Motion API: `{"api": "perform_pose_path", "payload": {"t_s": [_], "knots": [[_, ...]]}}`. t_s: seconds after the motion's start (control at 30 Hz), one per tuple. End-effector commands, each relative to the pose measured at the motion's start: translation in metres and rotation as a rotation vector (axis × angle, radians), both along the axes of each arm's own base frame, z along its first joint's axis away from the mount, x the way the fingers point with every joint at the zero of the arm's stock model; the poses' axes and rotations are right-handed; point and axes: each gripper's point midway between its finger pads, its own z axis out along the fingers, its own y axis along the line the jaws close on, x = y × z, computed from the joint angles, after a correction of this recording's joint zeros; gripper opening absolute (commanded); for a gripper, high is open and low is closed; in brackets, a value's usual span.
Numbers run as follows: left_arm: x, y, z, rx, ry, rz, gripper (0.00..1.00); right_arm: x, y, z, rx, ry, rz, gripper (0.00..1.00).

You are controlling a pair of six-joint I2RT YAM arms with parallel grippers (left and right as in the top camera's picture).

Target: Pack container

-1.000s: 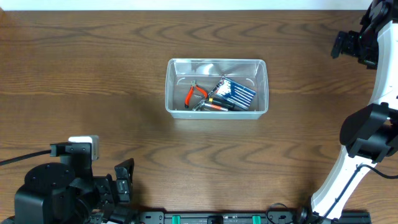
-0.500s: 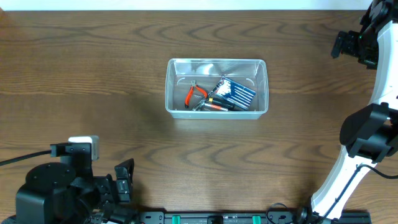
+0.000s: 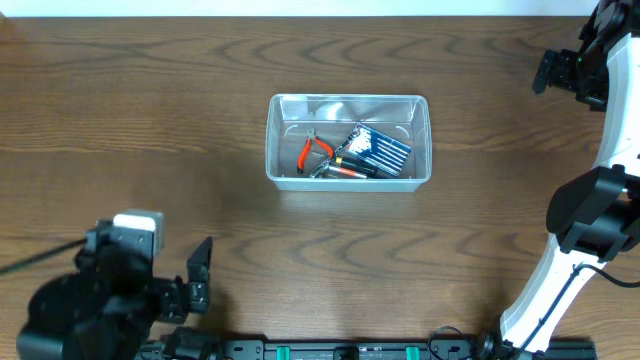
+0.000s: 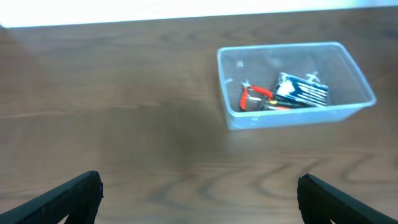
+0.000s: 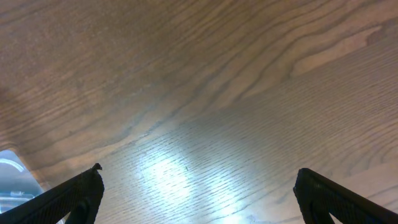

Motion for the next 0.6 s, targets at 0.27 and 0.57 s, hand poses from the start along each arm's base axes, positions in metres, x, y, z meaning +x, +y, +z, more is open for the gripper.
{"api": "perform_pose_path", "payload": {"t_s": [0.27,0.57], "knots": [[0.006,0.014,-0.029,0.04,-0.332,0.053,0.98,-0.001,-0.003,0.002,-0.007,-0.003,-0.015,0.99],[0.042,0.027,-0.069,0.05,-0.415,0.145,0.98,-0.001,-0.003,0.002,-0.007,-0.003,-0.015,0.99]]}}
